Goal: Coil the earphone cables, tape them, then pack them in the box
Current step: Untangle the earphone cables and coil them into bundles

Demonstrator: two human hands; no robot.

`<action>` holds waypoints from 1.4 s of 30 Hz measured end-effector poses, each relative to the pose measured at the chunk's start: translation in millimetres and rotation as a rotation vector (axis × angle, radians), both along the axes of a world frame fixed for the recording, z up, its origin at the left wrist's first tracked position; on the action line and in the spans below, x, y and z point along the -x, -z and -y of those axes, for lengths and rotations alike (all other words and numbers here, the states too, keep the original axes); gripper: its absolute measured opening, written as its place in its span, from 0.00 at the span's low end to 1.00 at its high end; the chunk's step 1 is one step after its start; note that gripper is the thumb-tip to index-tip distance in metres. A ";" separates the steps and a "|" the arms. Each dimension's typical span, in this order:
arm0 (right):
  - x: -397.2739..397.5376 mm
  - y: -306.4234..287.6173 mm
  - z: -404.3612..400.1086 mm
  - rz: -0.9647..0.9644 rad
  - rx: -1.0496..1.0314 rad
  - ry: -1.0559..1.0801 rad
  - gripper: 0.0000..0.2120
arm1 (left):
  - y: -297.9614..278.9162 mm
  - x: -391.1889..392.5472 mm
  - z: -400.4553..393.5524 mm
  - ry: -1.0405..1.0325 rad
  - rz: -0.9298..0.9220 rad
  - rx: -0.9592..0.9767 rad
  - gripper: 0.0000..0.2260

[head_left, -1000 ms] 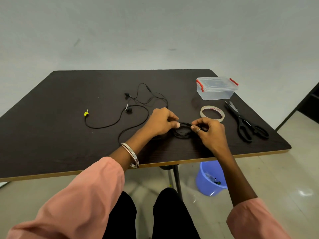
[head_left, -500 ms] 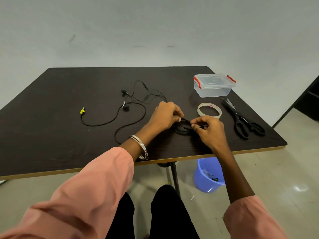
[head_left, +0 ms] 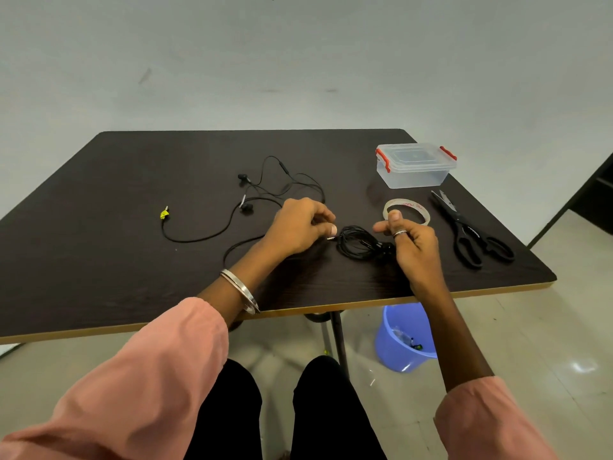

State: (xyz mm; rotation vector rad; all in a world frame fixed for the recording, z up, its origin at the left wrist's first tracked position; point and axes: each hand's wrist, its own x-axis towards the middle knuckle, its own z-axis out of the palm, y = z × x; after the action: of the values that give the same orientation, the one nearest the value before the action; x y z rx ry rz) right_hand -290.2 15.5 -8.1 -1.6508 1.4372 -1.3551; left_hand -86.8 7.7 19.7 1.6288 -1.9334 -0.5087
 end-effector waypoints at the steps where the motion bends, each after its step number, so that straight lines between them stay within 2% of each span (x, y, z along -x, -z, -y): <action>1: -0.1 0.0 -0.9 0.018 0.024 0.005 0.19 | -1.9 -1.1 -4.6 -0.007 0.035 -0.032 0.14; 5: 2.4 1.6 -3.7 0.045 0.111 0.003 0.18 | -9.8 -7.3 -24.8 -0.026 0.259 -0.272 0.24; 8: 1.4 4.4 -2.1 0.004 0.126 -0.017 0.18 | -8.2 -18.4 -31.7 -0.063 0.342 -0.242 0.12; 10: 1.1 5.8 -1.0 -0.016 0.159 -0.012 0.18 | -6.7 -26.8 -33.2 -0.130 0.295 -0.185 0.08; 14: -4.5 3.1 -1.0 0.007 0.212 0.102 0.15 | -6.4 -47.9 -32.7 -0.397 0.192 -0.046 0.11; 17: -13.7 -9.2 -3.2 0.013 0.297 0.175 0.10 | -13.7 -64.5 -31.2 -0.537 -0.016 0.055 0.12; 20: -35.7 -28.8 -4.6 -0.052 0.325 0.045 0.03 | -28.9 -69.6 -34.6 -0.448 -0.221 0.096 0.11; 22: -59.7 -45.1 -7.6 -0.131 0.301 -0.152 0.14 | -40.4 -68.0 -40.8 -0.349 -0.304 0.100 0.10; 24: -84.2 -58.0 -6.0 -0.406 0.277 -0.256 0.22 | -49.4 -69.0 -45.3 -0.256 -0.311 0.124 0.08; 25: -95.3 -63.6 -4.1 -0.534 0.250 -0.283 0.23 | -53.4 -71.1 -46.8 -0.222 -0.299 0.141 0.07; 27: -111.4 -72.1 2.7 -0.626 0.191 -0.318 0.16 | -60.8 -78.5 -48.6 -0.194 -0.303 0.170 0.07; 30: -120.0 -81.0 16.0 -0.569 0.170 -0.356 0.07 | -69.5 -95.4 -50.0 -0.245 -0.299 0.229 0.08; 35: -114.9 -92.9 33.8 -0.542 0.136 -0.417 0.09 | -87.7 -138.7 -51.3 -0.400 -0.496 0.391 0.10; 42: -131.6 -110.9 42.8 -0.411 0.169 -0.455 0.07 | -102.1 -161.2 -48.6 -0.629 -0.435 0.570 0.09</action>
State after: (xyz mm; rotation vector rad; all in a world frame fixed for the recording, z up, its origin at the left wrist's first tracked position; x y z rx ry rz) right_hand -158.6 -27.3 102.8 -2.2959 1.0680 -0.9338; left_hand 74.4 56.3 121.8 1.4737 -1.0336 -0.0317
